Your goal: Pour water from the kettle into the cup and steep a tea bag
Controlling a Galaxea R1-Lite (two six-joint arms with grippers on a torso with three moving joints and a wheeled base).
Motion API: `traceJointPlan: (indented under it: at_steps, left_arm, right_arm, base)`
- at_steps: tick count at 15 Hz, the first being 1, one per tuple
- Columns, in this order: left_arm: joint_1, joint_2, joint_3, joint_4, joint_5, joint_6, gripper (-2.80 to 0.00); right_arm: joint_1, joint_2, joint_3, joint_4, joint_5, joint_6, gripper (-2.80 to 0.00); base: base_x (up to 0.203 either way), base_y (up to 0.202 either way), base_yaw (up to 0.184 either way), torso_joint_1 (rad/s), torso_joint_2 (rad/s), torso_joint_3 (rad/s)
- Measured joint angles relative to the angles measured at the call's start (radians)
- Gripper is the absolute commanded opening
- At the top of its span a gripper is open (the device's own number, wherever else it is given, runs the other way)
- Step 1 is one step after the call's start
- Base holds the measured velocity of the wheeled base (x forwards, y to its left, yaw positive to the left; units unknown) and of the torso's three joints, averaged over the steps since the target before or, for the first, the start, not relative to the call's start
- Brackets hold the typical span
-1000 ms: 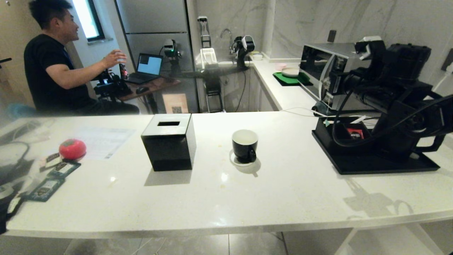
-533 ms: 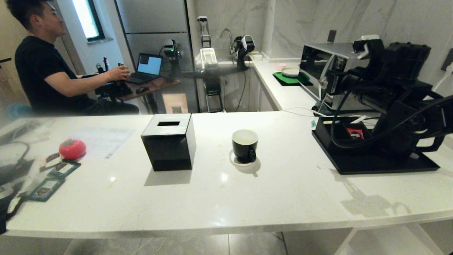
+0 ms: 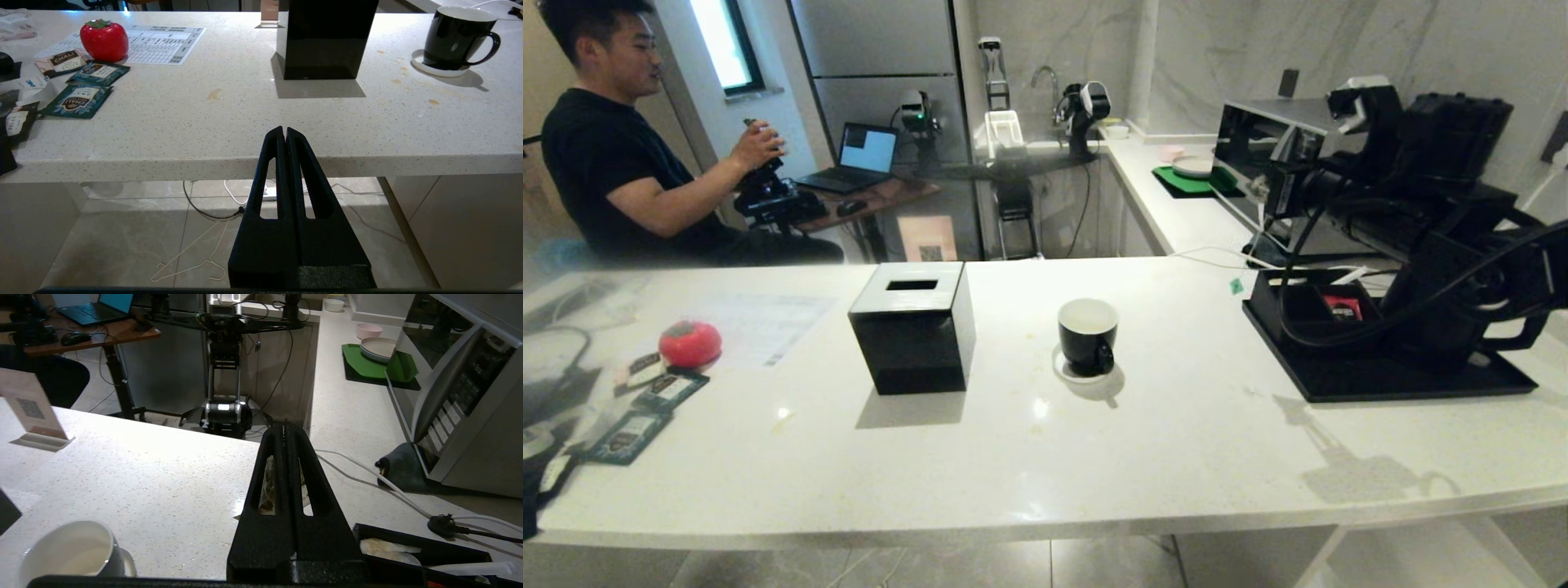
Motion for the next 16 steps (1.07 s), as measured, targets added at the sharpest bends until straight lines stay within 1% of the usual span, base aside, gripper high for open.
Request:
traceJointPlan:
  at_steps: [16]
  left_arm:
    - [-0.001,0.0,0.0,0.0,0.0,0.006,-2.8]
  right_arm:
    - [0.028,-0.023,-0.011,0.02,0.001,0.001,-2.8]
  base:
    - [0.0,0.0,0.0,0.0,0.0,0.0]
